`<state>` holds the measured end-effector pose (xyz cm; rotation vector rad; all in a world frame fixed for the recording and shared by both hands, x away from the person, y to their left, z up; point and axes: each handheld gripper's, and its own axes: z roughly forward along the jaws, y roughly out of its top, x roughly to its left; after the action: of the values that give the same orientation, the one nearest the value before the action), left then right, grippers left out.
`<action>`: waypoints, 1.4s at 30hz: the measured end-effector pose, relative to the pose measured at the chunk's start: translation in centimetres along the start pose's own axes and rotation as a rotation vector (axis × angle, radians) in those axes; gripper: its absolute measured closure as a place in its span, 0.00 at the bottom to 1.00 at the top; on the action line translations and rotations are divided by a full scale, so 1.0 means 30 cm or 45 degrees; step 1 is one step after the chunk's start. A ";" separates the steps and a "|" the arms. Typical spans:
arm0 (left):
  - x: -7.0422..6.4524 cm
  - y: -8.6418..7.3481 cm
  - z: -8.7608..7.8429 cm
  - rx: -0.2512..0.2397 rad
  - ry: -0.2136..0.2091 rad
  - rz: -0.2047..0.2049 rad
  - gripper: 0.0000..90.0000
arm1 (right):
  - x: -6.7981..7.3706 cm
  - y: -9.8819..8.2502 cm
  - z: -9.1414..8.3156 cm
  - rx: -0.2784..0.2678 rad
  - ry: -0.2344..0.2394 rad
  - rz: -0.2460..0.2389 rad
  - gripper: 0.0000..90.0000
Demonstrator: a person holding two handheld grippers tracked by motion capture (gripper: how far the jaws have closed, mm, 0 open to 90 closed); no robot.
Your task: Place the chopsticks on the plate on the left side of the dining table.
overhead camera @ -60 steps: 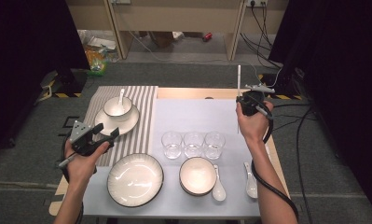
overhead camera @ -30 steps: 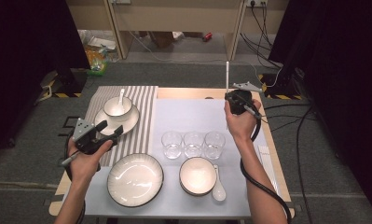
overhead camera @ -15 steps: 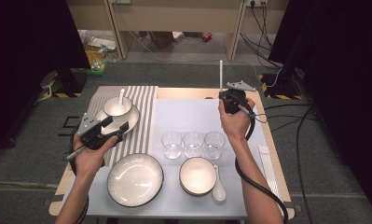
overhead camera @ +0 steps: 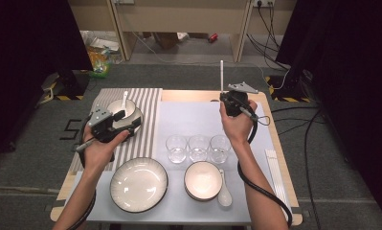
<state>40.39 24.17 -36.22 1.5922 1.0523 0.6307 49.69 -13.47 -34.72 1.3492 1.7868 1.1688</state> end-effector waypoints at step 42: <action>-0.160 0.247 0.246 -0.019 -0.134 0.103 0.33 | 0.117 -0.003 0.020 -0.023 0.099 -0.032 0.95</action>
<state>46.53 16.16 -30.69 1.6435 0.9079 0.6010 49.11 -9.96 -34.92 1.2830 1.8381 1.2363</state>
